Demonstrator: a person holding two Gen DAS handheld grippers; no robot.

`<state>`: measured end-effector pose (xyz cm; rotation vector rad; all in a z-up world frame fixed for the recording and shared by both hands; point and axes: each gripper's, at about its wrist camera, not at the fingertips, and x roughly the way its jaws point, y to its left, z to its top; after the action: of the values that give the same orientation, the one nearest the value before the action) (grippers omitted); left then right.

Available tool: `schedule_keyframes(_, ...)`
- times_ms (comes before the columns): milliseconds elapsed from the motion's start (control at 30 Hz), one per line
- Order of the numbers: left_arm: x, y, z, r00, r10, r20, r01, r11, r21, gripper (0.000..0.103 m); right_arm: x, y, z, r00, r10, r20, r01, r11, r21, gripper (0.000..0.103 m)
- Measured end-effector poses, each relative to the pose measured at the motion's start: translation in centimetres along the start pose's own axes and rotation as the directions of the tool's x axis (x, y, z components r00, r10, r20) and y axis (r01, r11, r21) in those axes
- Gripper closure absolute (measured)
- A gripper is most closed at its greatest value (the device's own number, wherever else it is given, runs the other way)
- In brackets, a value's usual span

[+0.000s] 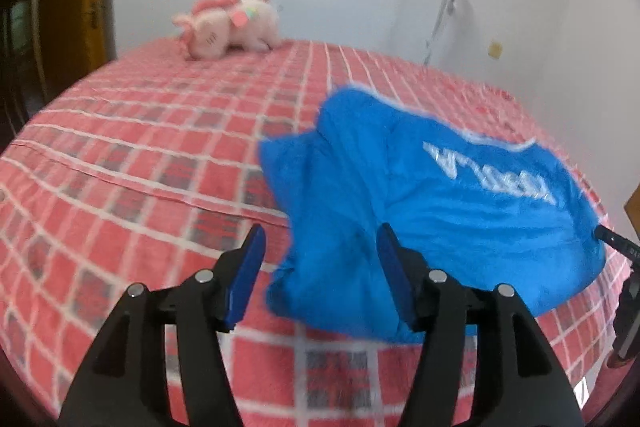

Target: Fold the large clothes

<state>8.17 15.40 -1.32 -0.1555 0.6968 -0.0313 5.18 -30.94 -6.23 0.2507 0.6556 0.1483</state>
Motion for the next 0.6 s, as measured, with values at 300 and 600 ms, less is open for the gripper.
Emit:
schedule_keyframes(300, -1.4, -6.4, -0.3, 0.997, 0.020, 0.075, -0.027, 0.994, 0.101, 0.046, -0.3, 4.9, -0.2, 0.993, -0.081, 0.087, 0.091, 0.989, -0.117, 0.053)
schedule_keyframes(600, 3.8, -8.3, -2.0, 1.000, 0.023, -0.007, -0.022, 0.990, 0.141, 0.045, 2.8, 5.2, -1.4, 0.985, -0.162, 0.052, 0.168, 0.974, -0.154, 0.062)
